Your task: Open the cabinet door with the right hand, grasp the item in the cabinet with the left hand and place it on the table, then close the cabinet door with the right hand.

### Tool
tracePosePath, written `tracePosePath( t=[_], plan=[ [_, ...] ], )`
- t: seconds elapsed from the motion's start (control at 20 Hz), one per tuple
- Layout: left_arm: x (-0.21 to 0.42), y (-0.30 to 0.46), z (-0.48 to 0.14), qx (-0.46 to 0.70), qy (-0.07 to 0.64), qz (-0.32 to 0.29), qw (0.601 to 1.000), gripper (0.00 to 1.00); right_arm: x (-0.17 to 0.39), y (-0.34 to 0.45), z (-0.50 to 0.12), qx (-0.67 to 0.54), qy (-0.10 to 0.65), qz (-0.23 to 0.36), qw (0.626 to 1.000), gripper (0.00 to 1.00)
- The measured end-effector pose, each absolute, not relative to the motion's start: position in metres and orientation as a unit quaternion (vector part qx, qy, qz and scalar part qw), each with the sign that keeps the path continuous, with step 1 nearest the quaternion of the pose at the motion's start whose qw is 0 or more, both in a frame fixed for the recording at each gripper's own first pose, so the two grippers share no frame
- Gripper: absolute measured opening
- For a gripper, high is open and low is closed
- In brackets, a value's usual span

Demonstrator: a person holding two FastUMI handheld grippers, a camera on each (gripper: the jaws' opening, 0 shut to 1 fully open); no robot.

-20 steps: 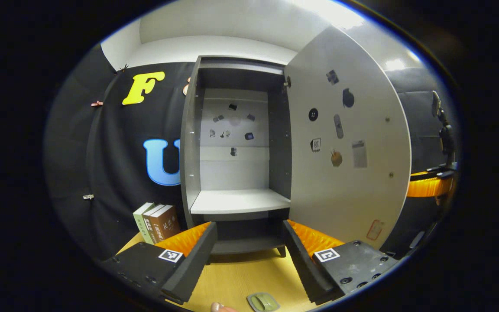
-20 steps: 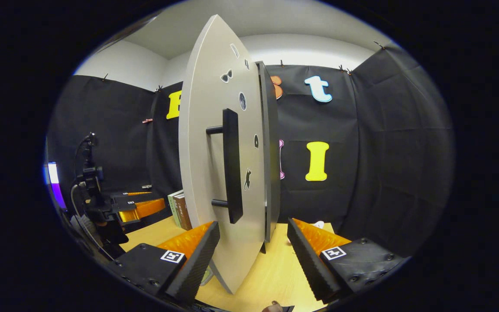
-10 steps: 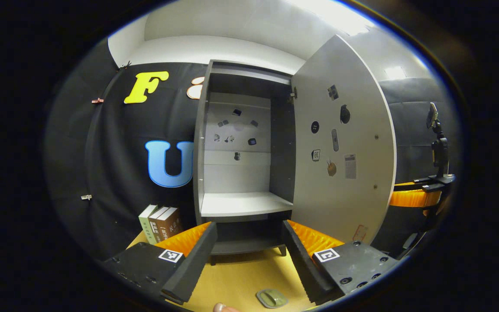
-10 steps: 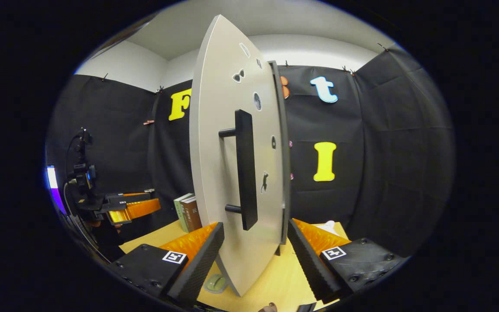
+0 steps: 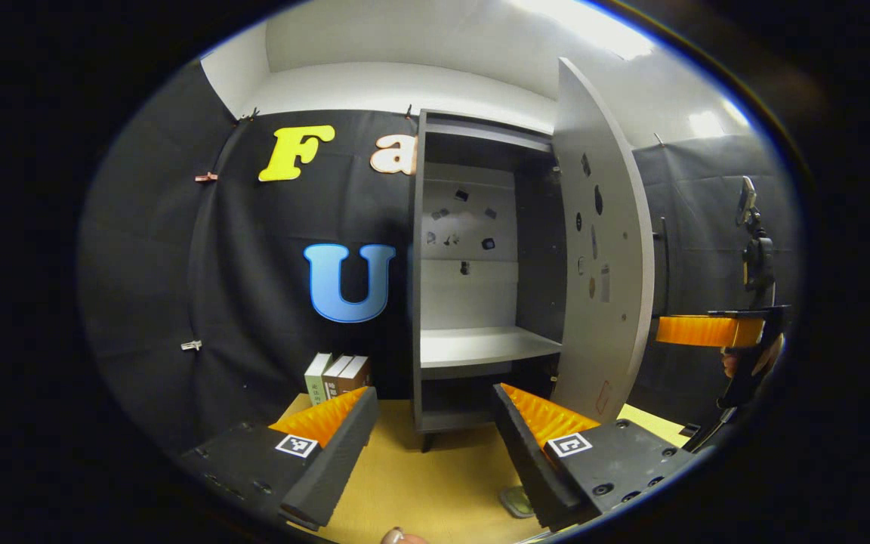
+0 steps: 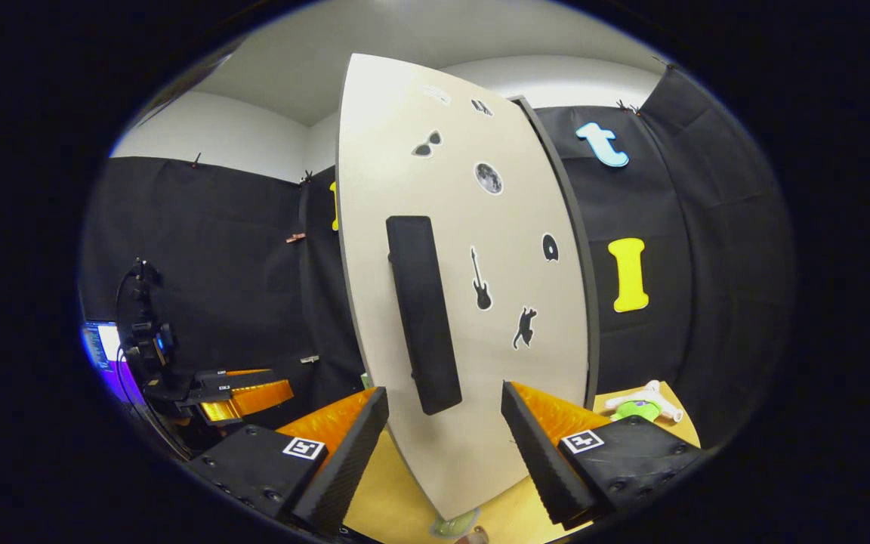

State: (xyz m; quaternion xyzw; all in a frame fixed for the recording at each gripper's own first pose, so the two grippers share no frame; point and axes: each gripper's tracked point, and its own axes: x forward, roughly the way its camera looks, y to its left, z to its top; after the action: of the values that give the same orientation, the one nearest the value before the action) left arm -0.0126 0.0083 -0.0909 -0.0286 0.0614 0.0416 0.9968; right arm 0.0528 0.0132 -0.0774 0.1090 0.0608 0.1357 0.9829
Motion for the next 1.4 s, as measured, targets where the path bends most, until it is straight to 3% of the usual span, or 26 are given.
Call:
tracePosePath(
  t=[0.9, 1.1, 1.4],
  plan=[
    [-0.04, 0.042, -0.106, -0.027, 0.086, 0.101, 0.991, 0.95, 0.119, 0.054, -0.095, 0.066, 0.059, 0.166, 0.982, 0.98],
    [-0.028, 0.034, -0.113, -0.031, 0.095, 0.092, 0.991, 0.95, 0.106, 0.058, -0.091, 0.082, 0.055, 0.184, 0.978, 0.98],
    [0.008, -0.005, -0.099, -0.04, 0.074, 0.048, 0.995, 0.93, 0.09, -0.028, -0.11, 0.022, 0.069, 0.043, 0.996, 0.97]
  ],
)
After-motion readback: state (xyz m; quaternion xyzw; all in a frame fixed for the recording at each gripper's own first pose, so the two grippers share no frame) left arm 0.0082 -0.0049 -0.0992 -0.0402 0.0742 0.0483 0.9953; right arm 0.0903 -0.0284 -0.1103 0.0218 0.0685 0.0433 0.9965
